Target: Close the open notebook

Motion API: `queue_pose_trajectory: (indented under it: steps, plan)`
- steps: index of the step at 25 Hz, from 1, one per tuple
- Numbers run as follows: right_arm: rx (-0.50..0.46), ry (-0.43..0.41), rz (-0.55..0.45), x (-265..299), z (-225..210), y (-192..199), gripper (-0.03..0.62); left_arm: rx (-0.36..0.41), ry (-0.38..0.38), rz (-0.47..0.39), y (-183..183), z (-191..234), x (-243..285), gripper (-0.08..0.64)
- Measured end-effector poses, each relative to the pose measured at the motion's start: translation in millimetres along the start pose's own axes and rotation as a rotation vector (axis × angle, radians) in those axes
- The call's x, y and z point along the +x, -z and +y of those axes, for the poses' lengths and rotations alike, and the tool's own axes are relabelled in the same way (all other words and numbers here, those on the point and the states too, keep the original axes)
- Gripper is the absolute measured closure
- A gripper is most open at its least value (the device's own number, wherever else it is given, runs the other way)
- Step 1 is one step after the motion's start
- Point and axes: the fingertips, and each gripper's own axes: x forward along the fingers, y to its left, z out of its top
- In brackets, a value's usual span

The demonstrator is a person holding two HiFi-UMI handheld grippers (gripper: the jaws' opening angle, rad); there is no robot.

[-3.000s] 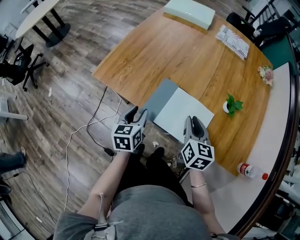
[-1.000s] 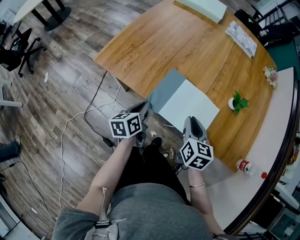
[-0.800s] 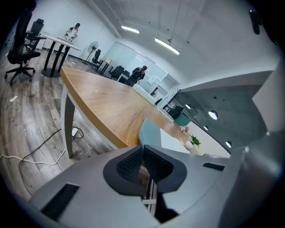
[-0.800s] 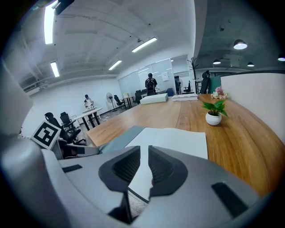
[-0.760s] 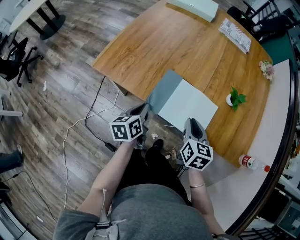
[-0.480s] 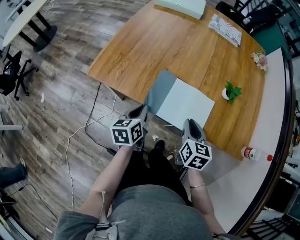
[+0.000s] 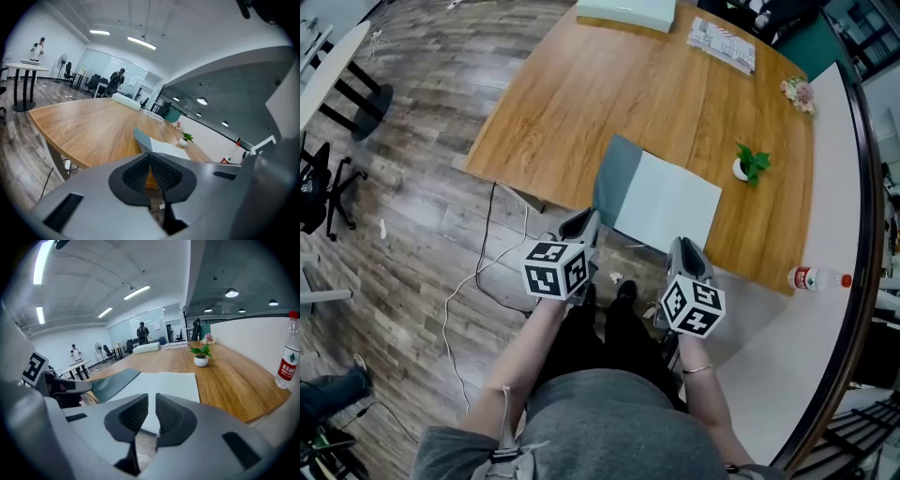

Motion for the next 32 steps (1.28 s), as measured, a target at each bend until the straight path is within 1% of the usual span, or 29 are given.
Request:
queue_pose_trajectory:
  steps: [3,7,14,19,24,28,32]
  plan:
    - [0.013,0.031,-0.009,-5.4,-0.6,1.4,0.538,0.024,0.041,-0.001,-7.1,-8.9,-1.1,0.528]
    - [0.036,0.082,-0.023,-15.8,-5.7,6.8,0.538,0.092,0.096,0.008,-13.2,-23.6,-1.7,0.528]
    - [0.089,0.170,-0.033,-39.2,-17.4,21.5,0.540,0.199,0.200,0.000,-23.3,-57.3,-6.0,0.528]
    - [0.118,0.219,-0.037,-56.0,-30.9,31.6,0.540,0.228,0.267,-0.003,-27.6,-83.2,-4.1,0.528]
    - [0.153,0.260,-0.046,-70.8,-49.1,37.0,0.541,0.256,0.310,0.000,-26.8,-108.8,-0.5,0.528]
    - [0.174,0.276,-0.053,-79.4,-61.2,41.1,0.541,0.300,0.337,0.005,-21.6,-128.6,3.1,0.528]
    - [0.189,0.289,-0.057,-87.4,-70.3,44.2,0.541,0.328,0.353,0.015,-16.4,-143.1,6.7,0.528]
